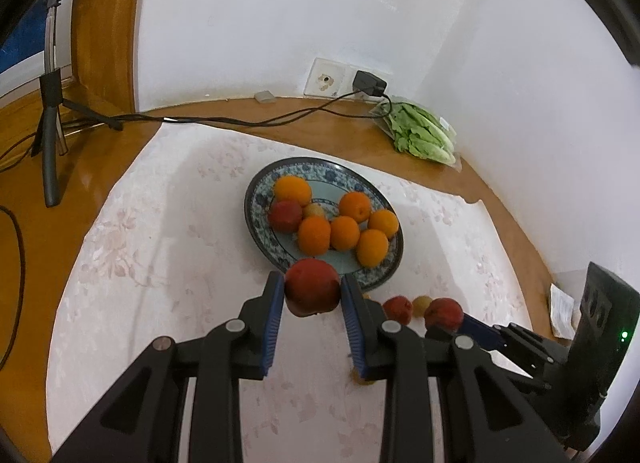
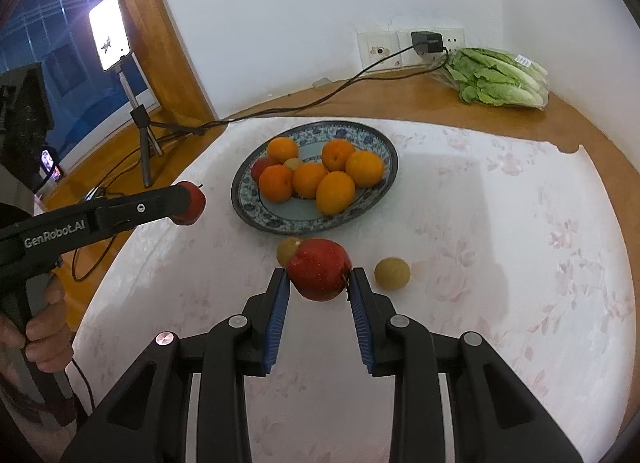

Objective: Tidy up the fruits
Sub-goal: 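Lift both red apples and carry them toward the plate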

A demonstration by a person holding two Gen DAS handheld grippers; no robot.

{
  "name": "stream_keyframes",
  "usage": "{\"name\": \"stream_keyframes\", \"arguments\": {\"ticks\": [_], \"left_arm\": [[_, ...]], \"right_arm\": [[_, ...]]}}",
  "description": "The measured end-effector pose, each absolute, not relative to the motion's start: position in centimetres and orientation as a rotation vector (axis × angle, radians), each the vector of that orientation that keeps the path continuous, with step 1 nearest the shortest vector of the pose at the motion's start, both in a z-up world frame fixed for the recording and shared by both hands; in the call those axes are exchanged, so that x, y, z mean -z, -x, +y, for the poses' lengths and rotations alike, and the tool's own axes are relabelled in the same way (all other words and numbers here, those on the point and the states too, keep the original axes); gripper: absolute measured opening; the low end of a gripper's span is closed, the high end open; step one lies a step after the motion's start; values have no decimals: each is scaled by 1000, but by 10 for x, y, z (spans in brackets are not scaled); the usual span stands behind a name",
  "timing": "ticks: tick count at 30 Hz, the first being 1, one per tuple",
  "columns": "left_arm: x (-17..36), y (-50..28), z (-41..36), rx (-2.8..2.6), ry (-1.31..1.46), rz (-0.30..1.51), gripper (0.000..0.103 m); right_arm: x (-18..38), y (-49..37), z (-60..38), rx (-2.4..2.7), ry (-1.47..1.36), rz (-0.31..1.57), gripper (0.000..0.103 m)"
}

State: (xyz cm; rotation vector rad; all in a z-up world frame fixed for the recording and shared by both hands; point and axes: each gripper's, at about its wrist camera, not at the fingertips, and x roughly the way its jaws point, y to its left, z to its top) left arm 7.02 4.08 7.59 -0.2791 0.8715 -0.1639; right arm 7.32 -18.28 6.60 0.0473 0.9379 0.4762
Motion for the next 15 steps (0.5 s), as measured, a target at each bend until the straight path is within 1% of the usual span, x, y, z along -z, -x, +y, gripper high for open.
{"name": "stream_keyframes", "arguments": {"ticks": [15], "left_arm": [[-63,-99,33,167,275,882,30]], "right_arm": [[-73,-96,-176,-498,-45,911,32]]}}
